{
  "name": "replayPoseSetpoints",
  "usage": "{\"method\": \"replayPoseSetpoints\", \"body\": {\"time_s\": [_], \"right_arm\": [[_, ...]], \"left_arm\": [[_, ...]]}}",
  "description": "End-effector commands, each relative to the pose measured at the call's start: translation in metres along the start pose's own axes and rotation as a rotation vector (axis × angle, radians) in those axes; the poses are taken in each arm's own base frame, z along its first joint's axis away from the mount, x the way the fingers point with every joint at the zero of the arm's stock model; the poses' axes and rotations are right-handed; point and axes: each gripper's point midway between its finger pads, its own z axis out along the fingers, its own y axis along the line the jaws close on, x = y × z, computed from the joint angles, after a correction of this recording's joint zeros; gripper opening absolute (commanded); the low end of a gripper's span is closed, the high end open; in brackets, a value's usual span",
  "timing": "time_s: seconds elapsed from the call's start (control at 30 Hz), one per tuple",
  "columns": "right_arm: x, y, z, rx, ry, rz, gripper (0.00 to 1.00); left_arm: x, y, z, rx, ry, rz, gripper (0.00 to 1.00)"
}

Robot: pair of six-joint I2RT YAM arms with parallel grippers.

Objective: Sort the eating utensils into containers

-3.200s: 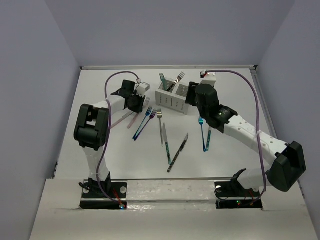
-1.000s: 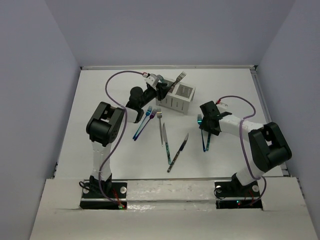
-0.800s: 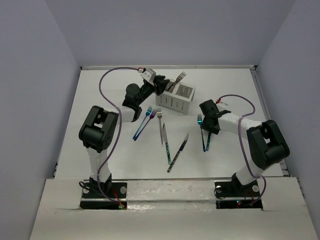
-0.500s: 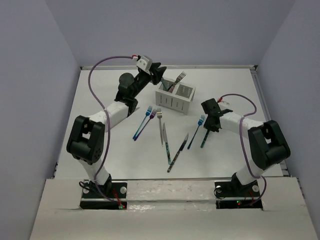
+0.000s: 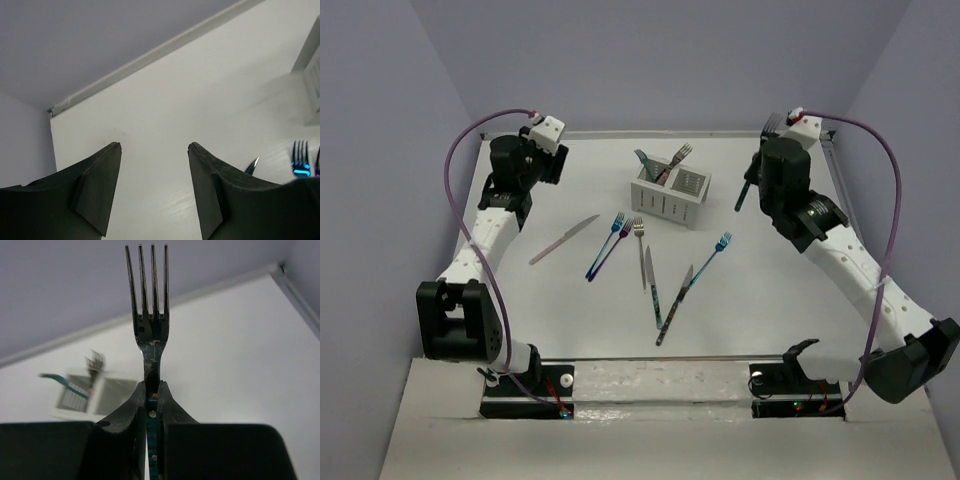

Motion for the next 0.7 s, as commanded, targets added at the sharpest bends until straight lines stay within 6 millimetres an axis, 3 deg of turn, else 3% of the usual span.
{"method": "replayPoseSetpoints", "body": {"time_s": [0.0, 0.07, 0.1, 0.13, 0.23, 0.37, 0.53, 0.67], "right_arm": [[-0.104, 0.089, -0.029, -0.196, -0.439, -0.062, 0.00], [-0.126, 0.116, -0.029, -0.246, -0.555, -0.031, 0.00], [-0.125, 0.128, -0.022, -0.269, -0.566, -0.032, 0.00], [-0.117, 0.151, -0.005, -0.291, -0.566, -0.046, 0.00], [-0.105, 0.189, 0.026, -0.311, -0.575, -0.047, 0.00], [-0.076, 0.225, 0.058, -0.358, -0.563, -0.032, 0.00], [-0.028, 0.243, 0.094, -0.357, -0.505, -0.045, 0.00], [0.018, 0.241, 0.114, -0.341, -0.422, -0.013, 0.00]], "left_arm": [[0.092, 0.013, -0.038, 0.015, 0.262, 0.027, 0.69], [0.121, 0.007, -0.048, 0.026, 0.316, 0.009, 0.70], [0.132, 0.005, -0.051, 0.027, 0.335, -0.001, 0.70], [0.140, 0.007, -0.054, 0.019, 0.350, -0.011, 0.71], [0.168, 0.001, -0.062, 0.004, 0.384, -0.057, 0.72], [0.187, -0.009, -0.068, 0.009, 0.399, -0.080, 0.72], [0.193, -0.010, -0.070, -0.004, 0.401, -0.076, 0.73], [0.195, -0.010, -0.070, -0.006, 0.395, -0.073, 0.73]]}}
